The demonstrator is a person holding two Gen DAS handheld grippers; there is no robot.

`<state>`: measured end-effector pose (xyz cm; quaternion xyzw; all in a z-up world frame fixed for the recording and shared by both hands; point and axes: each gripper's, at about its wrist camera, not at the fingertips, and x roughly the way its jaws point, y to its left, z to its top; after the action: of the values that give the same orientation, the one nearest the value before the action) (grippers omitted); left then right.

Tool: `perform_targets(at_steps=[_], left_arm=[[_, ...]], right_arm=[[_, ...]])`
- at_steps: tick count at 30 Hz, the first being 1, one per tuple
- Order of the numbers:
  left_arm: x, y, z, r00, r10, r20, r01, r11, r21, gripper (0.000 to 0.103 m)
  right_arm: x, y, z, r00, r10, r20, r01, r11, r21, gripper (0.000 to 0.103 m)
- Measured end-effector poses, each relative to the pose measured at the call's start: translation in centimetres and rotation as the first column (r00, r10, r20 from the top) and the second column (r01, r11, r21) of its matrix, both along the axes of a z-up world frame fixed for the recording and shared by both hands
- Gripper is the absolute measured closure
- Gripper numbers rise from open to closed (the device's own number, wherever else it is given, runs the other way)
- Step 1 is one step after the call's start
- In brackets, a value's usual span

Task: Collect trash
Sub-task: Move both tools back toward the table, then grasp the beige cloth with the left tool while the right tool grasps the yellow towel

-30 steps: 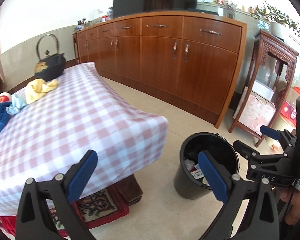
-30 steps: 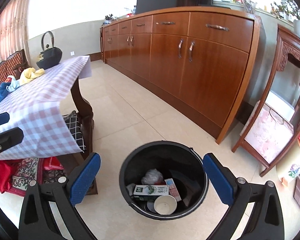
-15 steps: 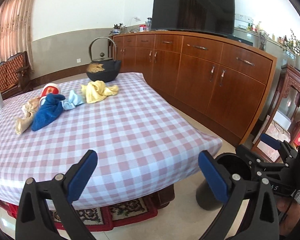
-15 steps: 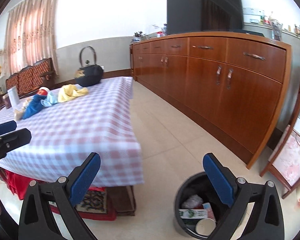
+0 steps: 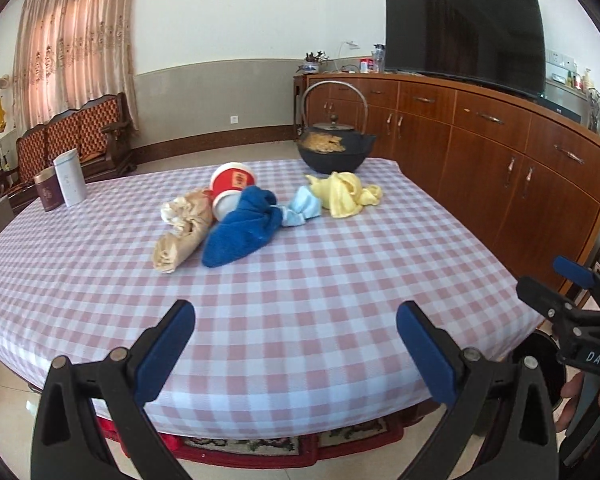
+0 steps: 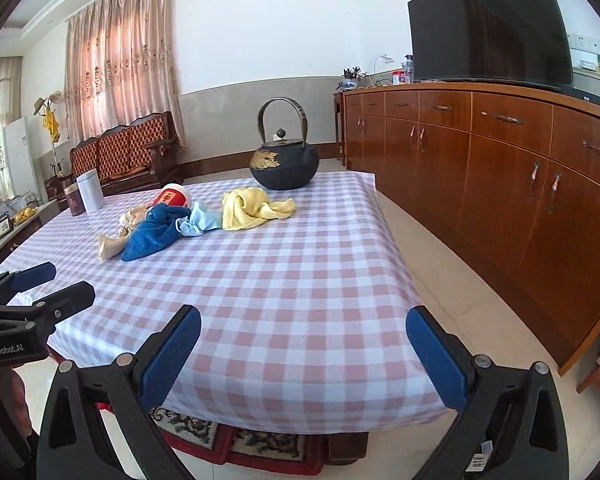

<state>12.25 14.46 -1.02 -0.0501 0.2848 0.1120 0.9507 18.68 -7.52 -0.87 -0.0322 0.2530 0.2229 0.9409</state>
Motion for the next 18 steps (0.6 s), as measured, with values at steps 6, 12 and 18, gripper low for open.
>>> perform_targets(at_steps=[6, 12, 18], left_arm=[[0.0, 5.3, -0.3, 0.997, 0.076, -0.011, -0.076, 0.997, -0.017, 0.002], [1.2, 8.3, -1.1, 0.995, 0.096, -0.022, -0.097, 0.994, -0.044, 0.003], [3.4, 10.9, -0.7, 0.995, 0.092, -0.032, -0.093, 0.995, -0.034, 0.006]], right_arm=[[1.2, 4.1, 0.1, 0.999, 0.034, -0.029, -0.035, 0.999, -0.039, 0.000], [2.2, 7.0, 0.5, 0.996, 0.079, -0.034, -0.081, 0.995, -0.057, 0.000], [3.7, 9.8, 0.7, 0.993, 0.111, -0.040, -0.114, 0.989, -0.096, 0.000]])
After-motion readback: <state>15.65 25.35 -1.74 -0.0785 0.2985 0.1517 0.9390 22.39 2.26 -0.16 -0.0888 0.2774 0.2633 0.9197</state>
